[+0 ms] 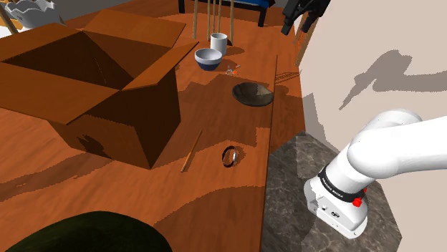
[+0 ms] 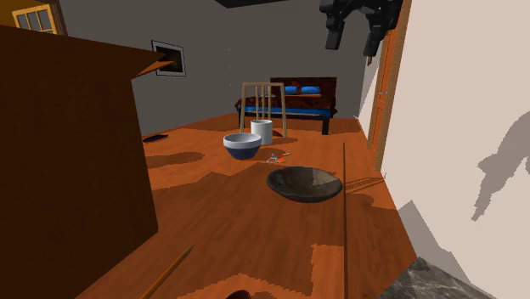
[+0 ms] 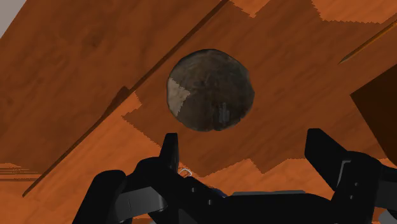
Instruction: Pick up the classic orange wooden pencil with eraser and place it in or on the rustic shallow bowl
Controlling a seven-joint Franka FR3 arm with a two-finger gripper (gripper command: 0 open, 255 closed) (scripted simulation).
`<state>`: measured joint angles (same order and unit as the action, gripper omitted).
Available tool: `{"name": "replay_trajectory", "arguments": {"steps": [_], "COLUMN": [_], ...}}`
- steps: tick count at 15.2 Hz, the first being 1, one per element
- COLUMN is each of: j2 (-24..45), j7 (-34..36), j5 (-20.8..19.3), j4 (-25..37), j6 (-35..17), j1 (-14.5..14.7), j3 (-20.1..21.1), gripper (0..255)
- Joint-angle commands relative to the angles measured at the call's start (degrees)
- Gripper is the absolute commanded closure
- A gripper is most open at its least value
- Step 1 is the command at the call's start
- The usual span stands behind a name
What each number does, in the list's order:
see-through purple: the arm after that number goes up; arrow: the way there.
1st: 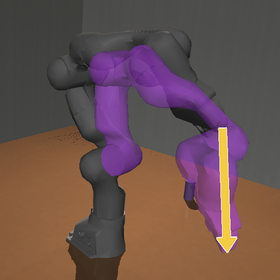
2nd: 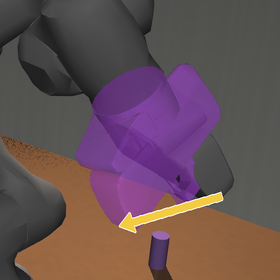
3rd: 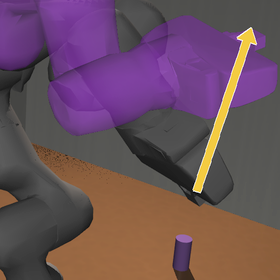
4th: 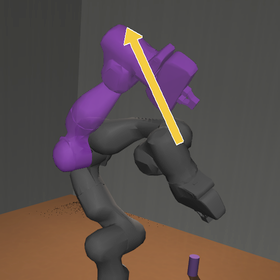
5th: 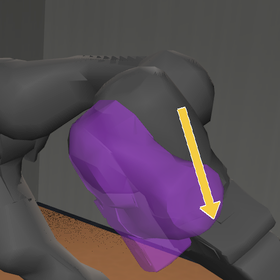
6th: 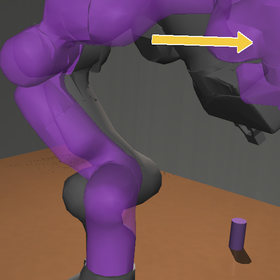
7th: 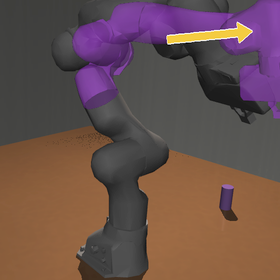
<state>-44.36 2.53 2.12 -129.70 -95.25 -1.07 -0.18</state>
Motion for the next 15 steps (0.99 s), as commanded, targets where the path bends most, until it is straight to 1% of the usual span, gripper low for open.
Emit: {"name": "replay_trajectory", "arguments": {"steps": [1,8,11,15], "j2": [0.0,-1.37,-0.21,3.02], "j7": [0.0,17.55,25.14,35.35], "j5": [0.0,4.11,6.26,8.99], "j4": [0.0,-5.86,-6.87,-6.84], "j6": [0.0,-1.45,-2.24,-3.63], "j1": [0.0,-0.67,-0.88,-1.45], "j3": [0.0,11.58,16.73,23.72], "gripper": [0,0,0,0]}}
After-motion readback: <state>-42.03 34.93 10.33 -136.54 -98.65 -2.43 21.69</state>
